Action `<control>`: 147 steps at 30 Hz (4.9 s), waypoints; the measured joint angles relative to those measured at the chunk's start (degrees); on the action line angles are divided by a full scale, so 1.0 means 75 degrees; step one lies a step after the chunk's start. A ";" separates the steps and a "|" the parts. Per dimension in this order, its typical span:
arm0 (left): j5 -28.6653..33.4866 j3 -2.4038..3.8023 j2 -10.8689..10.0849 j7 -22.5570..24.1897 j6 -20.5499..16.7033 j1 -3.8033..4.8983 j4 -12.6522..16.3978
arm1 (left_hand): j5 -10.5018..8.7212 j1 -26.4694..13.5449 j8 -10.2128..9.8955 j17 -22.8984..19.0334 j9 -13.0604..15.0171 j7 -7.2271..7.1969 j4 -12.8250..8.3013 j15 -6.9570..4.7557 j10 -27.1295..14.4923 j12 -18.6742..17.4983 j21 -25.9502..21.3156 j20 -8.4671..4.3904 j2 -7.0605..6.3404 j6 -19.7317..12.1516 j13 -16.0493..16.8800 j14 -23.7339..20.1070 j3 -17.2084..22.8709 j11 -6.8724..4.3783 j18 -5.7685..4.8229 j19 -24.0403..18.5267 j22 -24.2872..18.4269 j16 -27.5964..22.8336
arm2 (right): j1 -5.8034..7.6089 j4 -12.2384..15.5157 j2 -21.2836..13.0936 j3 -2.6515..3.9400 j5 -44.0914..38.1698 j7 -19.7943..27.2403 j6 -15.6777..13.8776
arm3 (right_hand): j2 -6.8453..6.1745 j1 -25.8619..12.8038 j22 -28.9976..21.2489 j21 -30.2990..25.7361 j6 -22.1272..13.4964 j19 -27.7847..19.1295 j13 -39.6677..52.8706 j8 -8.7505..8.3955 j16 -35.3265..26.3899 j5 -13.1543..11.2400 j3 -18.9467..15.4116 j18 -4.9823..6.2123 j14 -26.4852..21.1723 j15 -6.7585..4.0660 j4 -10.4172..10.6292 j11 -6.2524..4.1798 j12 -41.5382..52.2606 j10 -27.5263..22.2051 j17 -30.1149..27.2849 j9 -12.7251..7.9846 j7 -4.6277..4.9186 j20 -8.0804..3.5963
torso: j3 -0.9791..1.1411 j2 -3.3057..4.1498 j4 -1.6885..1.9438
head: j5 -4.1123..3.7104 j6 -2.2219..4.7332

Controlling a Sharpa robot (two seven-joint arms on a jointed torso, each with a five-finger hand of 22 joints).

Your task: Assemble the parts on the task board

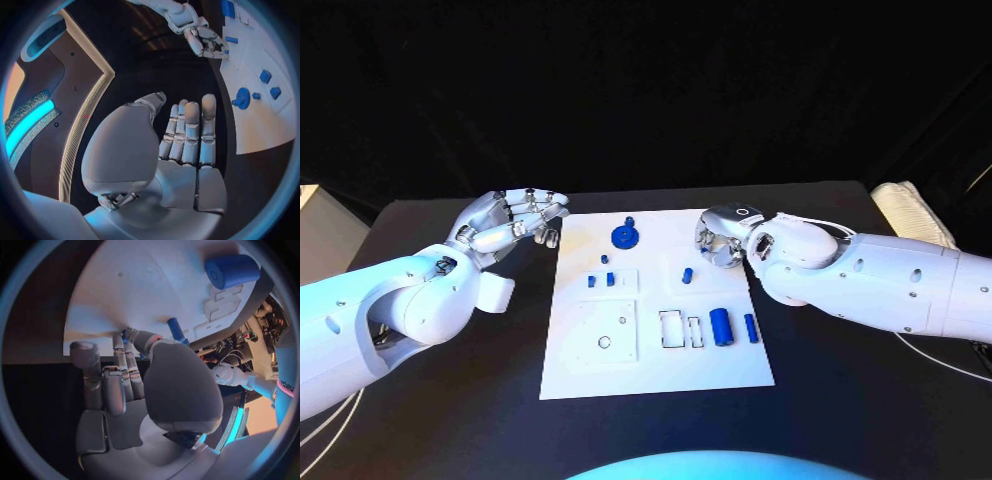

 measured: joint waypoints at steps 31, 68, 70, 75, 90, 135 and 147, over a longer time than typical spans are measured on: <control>-0.0080 0.0002 0.0084 -0.0035 -0.0073 0.0000 -0.0063 | 0.0000 0.0029 0.0000 -0.0075 -0.0008 0.0055 0.0001 0.0000 -0.0027 0.0000 -0.0001 0.0000 0.0029 -0.0054 -0.0024 -0.0001 0.0000 0.0027 0.0000 -0.0001 -0.0049 -0.0001 | 0.0252 0.0645 -0.0418 -0.0014 -0.0068 -0.0286 -0.0564 | 0.0176 -0.0183 0.0313 0.0224 0.0069 -0.0068 -0.0035 0.0198 -0.0003 0.0354 0.0198 0.0000 0.0000 -0.0055 -0.0221 0.0061 -0.0035 0.0087 -0.0002 0.0289 -0.0025 0.0015 | 0.0005 -0.0015 -0.0009 | 0.0004 0.0066; 0.0056 -0.0005 0.0317 -0.0136 -0.0260 -0.0019 0.0065 | 0.0000 0.0029 -0.0001 -0.0090 -0.0013 0.0081 0.0023 0.0000 -0.0055 0.0000 -0.0001 0.0000 0.0029 -0.0081 -0.0031 -0.0002 -0.0022 0.0055 0.0000 -0.0002 -0.0047 -0.0002 | -0.0485 0.1910 0.0687 -0.0052 0.0330 0.0219 -0.0663 | 0.0124 -0.0336 0.0282 0.0224 0.0030 -0.0149 -0.0043 0.0237 -0.0003 0.0312 0.0217 0.0002 0.0000 -0.0053 -0.0242 0.0060 -0.0043 0.0090 -0.0004 0.0375 -0.0035 0.0042 | -0.0002 -0.0018 -0.0017 | 0.1057 -0.0078; 0.0059 -0.0005 0.0332 -0.0148 -0.0264 -0.0019 0.0072 | 0.0000 0.0029 -0.0001 -0.0090 -0.0013 0.0081 0.0023 0.0000 -0.0055 0.0000 -0.0001 0.0000 0.0029 -0.0081 -0.0031 -0.0002 -0.0022 0.0055 -0.0001 -0.0002 -0.0047 -0.0002 | -0.0518 0.1878 0.0735 -0.0057 0.0288 0.0219 -0.0615 | 0.0115 -0.0345 0.0258 0.0224 0.0030 -0.0177 -0.0044 0.0237 -0.0003 0.0311 0.0197 0.0001 0.0000 -0.0053 -0.0262 0.0038 -0.0050 0.0122 -0.0004 0.0375 -0.0035 0.0014 | -0.0004 -0.0013 -0.0022 | 0.1091 -0.0114; 0.0066 -0.0005 0.0359 -0.0179 -0.0271 -0.0019 0.0082 | 0.0000 0.0029 -0.0001 -0.0090 -0.0013 0.0081 0.0023 0.0000 -0.0055 0.0000 -0.0001 0.0000 0.0029 -0.0081 -0.0030 -0.0002 -0.0022 0.0055 0.0000 -0.0002 -0.0047 -0.0002 | -0.0579 0.1833 0.0812 -0.0076 0.0179 0.0195 -0.0505 | 0.0115 -0.0345 0.0250 0.0224 0.0029 -0.0177 -0.0042 0.0237 -0.0004 0.0310 0.0197 0.0001 0.0000 -0.0053 -0.0262 0.0039 -0.0058 0.0124 -0.0004 0.0375 -0.0035 0.0014 | -0.0003 -0.0010 -0.0031 | 0.1198 -0.0238; 0.0075 -0.0005 0.0402 -0.0248 -0.0272 -0.0019 0.0067 | 0.0000 0.0029 -0.0001 -0.0071 -0.0012 0.0081 0.0022 0.0000 -0.0055 0.0000 -0.0001 0.0028 0.0029 -0.0081 -0.0030 -0.0002 -0.0022 0.0055 -0.0001 0.0027 -0.0047 -0.0002 | -0.0677 0.1720 0.0937 -0.0121 -0.0025 0.0094 -0.0391 | 0.0075 -0.0384 0.0242 0.0195 0.0029 -0.0204 -0.0030 0.0235 -0.0004 0.0295 0.0196 0.0002 0.0001 -0.0053 -0.0261 0.0017 -0.0071 0.0155 -0.0005 0.0386 -0.0035 0.0041 | -0.0002 -0.0021 -0.0019 | 0.1354 -0.0423; 0.0070 -0.0005 0.0427 -0.0371 -0.0270 -0.0019 -0.0031 | 0.0000 0.0029 -0.0001 -0.0038 -0.0011 0.0080 0.0045 0.0028 -0.0054 0.0000 -0.0002 0.0027 0.0029 -0.0080 -0.0035 0.0026 -0.0044 0.0055 -0.0002 0.0026 -0.0034 -0.0002 | -0.0763 0.1533 0.1241 -0.0126 -0.0510 -0.0062 -0.0143 | -0.0027 -0.0485 0.0203 0.0134 -0.0026 -0.0231 -0.0024 0.0218 0.0026 0.0331 0.0152 0.0001 0.0000 -0.0053 -0.0303 0.0000 -0.0098 0.0192 -0.0006 0.0438 -0.0010 0.0069 | -0.0003 -0.0021 -0.0020 | 0.1342 -0.0486; 0.0069 -0.0004 0.0429 -0.0389 -0.0269 -0.0019 -0.0032 | 0.0000 0.0029 -0.0001 -0.0038 -0.0011 0.0080 0.0044 0.0028 -0.0054 0.0000 -0.0001 0.0027 0.0029 -0.0080 -0.0035 0.0026 -0.0044 0.0055 -0.0001 0.0025 -0.0035 -0.0002 | -0.0802 0.1493 0.1292 -0.0153 -0.0695 -0.0093 -0.0033 | -0.0289 -0.0747 0.0090 -0.0031 -0.0339 -0.0357 -0.0065 0.0064 0.0026 0.0224 0.0085 0.0001 0.0000 0.0047 -0.0235 0.0114 -0.0086 -0.0322 -0.0006 0.0413 0.0114 0.0139 | -0.0005 -0.0022 -0.0019 | 0.1343 -0.0499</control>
